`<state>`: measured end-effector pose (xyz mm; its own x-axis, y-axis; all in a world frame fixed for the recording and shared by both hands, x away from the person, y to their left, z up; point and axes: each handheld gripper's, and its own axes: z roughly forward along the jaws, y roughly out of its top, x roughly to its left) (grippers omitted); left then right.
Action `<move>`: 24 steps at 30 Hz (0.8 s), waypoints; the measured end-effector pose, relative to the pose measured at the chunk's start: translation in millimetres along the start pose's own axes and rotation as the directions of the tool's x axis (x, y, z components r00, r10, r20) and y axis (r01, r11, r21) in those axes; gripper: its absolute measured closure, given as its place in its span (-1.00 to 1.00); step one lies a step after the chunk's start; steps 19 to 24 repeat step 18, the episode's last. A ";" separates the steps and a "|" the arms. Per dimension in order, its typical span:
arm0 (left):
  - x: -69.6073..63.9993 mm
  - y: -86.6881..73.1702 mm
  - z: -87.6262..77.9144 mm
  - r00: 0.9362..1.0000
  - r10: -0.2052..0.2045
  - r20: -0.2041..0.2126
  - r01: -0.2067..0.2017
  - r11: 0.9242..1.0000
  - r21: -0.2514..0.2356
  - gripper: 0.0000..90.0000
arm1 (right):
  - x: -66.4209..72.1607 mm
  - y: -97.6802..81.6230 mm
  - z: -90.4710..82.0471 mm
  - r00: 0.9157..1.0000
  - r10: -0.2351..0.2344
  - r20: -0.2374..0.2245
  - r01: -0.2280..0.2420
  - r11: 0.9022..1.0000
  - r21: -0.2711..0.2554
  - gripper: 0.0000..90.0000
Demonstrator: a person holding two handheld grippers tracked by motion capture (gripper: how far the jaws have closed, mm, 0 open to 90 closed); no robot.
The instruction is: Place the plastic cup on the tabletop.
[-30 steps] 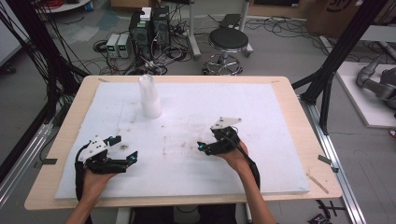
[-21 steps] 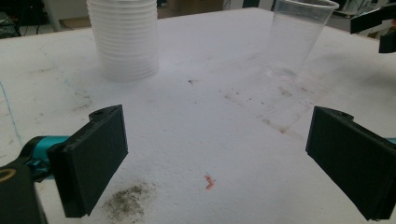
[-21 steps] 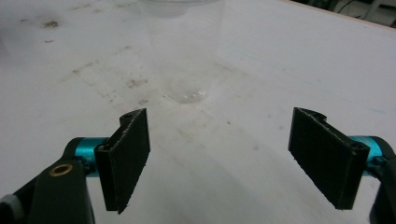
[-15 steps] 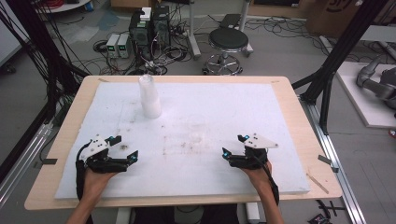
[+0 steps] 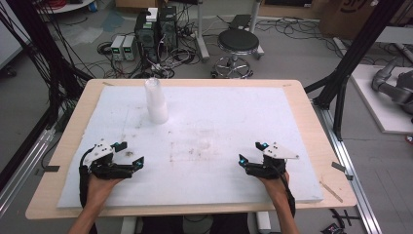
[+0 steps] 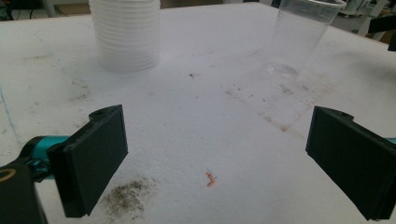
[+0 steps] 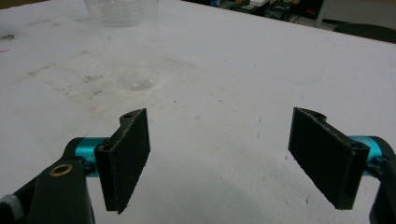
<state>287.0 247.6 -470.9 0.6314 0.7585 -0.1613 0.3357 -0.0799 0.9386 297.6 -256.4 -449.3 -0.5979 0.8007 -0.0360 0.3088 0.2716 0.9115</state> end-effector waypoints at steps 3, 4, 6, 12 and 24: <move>-0.9 -0.1 0.0 1.000 0.008 -0.004 -0.008 1.000 -0.004 -0.88 | -0.7 -2.0 1.0 1.000 -0.008 0.007 0.008 1.000 -0.002 -0.53; -1.2 -0.2 -0.1 1.000 0.009 -0.003 -0.009 1.000 -0.005 -0.88 | -0.8 -2.4 1.3 1.000 -0.003 0.007 0.003 1.000 0.003 -0.53; -1.1 -0.1 -0.1 1.000 0.011 -0.002 -0.011 1.000 -0.002 -0.88 | -1.1 -2.7 1.5 1.000 -0.001 0.006 0.001 1.000 0.000 -0.53; -2.3 -0.2 0.0 1.000 0.021 -0.006 -0.021 1.000 -0.002 -0.88 | -2.8 -3.2 2.4 1.000 -0.003 0.006 0.003 1.000 0.002 -0.53; -3.2 -0.7 -1.3 0.999 0.036 -0.008 -0.036 0.999 -0.012 -0.88 | -4.2 -2.9 4.4 1.000 -0.006 0.000 0.006 1.000 0.016 -0.53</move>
